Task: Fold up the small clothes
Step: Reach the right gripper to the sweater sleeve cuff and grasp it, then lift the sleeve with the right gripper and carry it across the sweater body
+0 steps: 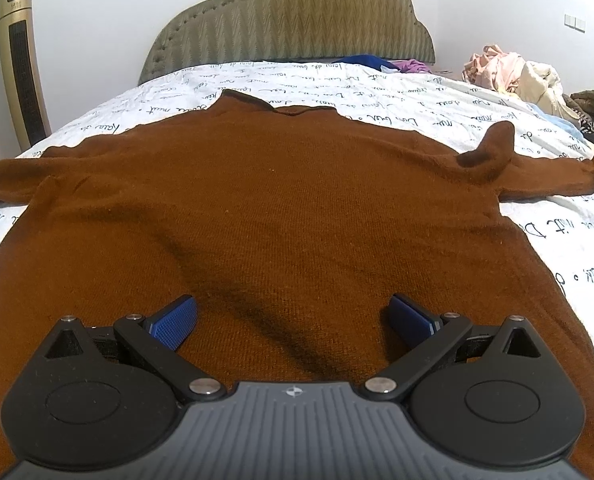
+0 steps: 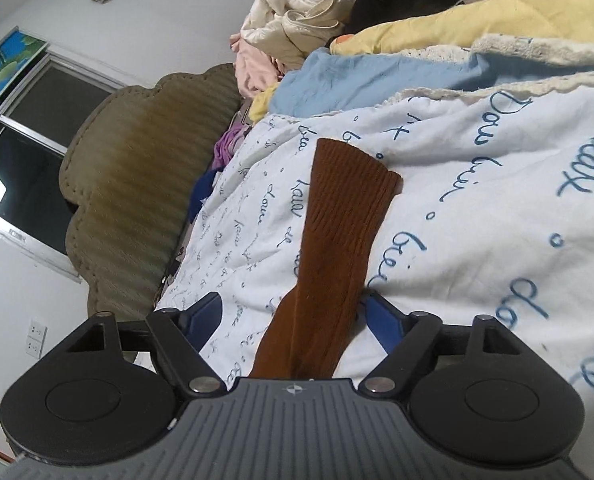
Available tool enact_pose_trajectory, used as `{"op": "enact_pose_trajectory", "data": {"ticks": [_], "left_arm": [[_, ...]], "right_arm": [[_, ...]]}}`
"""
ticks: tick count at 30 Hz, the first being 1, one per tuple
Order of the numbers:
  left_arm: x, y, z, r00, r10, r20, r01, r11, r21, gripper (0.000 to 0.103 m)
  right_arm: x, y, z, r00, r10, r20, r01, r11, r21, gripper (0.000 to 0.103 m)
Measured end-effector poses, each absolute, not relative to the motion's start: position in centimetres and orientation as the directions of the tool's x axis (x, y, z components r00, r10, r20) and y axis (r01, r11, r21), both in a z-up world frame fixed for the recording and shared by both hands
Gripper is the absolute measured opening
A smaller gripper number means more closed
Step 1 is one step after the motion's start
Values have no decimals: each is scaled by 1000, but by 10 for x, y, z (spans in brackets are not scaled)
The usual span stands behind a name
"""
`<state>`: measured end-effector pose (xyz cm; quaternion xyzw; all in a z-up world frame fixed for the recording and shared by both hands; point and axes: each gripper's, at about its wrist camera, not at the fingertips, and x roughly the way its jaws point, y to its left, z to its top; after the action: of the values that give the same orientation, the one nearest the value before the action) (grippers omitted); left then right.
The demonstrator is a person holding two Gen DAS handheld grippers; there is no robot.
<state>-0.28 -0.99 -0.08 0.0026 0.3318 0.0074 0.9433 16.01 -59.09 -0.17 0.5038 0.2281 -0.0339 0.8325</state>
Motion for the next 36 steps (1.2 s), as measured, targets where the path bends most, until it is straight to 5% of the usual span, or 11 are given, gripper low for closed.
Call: {"op": "enact_pose_trajectory", "data": {"ticks": [3, 6, 8, 9, 23, 28, 31, 36], "left_arm": [[-3, -10, -1, 780, 15, -626, -12, 1000, 10, 103], [-3, -10, -1, 780, 16, -626, -12, 1000, 11, 103], [-3, -10, -1, 780, 16, -626, -12, 1000, 11, 103], [-3, -10, -1, 780, 16, -626, -12, 1000, 10, 103], [-3, -10, -1, 779, 16, -627, -12, 1000, 11, 103], [-2, -14, 4, 774, 11, -633, 6, 1000, 24, 103], [2, -20, 12, 765, -37, -643, 46, 999, -3, 103], [19, -43, 25, 760, -66, -647, 81, 997, -7, 103]], "right_arm": [[166, -594, -6, 906, 164, -391, 275, 473, 837, 66], [170, -598, -15, 907, 159, -389, 281, 461, 842, 44], [172, -601, -22, 907, 167, -387, 283, 440, 852, 18], [172, -602, -26, 908, 168, -383, 283, 427, 859, 16], [137, -592, 7, 955, 129, -266, 169, 501, 849, 14], [118, -578, 37, 956, 83, -280, 175, 606, 776, 14], [114, -576, 36, 923, -15, -384, 300, 651, 697, 14], [80, -574, 45, 933, -142, -330, 336, 669, 663, 14]]}}
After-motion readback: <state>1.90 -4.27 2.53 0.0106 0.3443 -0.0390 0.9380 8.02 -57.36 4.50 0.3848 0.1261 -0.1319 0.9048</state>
